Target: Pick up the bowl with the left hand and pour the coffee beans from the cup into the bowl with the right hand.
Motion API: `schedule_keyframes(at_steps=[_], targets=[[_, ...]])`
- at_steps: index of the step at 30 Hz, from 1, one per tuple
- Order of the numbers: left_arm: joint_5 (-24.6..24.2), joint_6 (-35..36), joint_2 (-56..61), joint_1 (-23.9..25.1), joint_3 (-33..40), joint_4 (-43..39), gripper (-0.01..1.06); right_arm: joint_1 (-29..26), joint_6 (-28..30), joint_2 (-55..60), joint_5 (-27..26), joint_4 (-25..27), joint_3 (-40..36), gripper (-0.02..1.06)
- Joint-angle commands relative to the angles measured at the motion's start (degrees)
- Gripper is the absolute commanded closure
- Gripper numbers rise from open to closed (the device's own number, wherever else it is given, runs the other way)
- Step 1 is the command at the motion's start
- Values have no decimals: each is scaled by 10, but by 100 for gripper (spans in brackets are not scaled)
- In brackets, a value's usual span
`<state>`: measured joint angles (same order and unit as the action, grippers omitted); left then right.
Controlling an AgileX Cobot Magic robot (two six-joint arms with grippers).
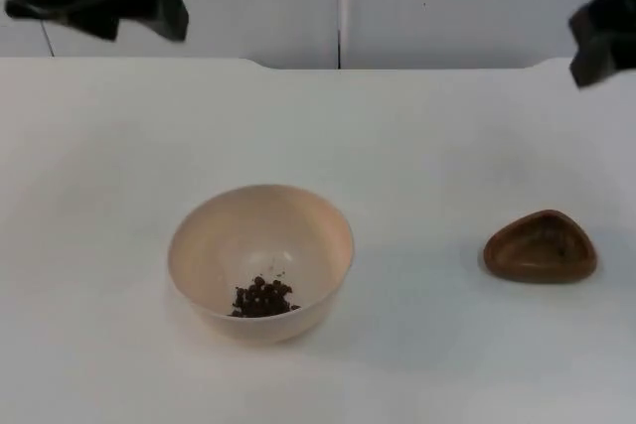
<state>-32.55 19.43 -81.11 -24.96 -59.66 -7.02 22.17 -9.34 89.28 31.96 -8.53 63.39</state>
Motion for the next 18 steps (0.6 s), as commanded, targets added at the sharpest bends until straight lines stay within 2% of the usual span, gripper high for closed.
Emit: schedule_keyframes(at_steps=[1,8,18], targets=[[-1,4,38,-3,2,-1,55,17,12,-51,7,-1,3,39],[-1,4,97,-3,2,-1,55,32,12,-124,19,10,0,39],[-21,-24,196,-3,2,-7,55,32,14,-243,25,12,-53,39]])
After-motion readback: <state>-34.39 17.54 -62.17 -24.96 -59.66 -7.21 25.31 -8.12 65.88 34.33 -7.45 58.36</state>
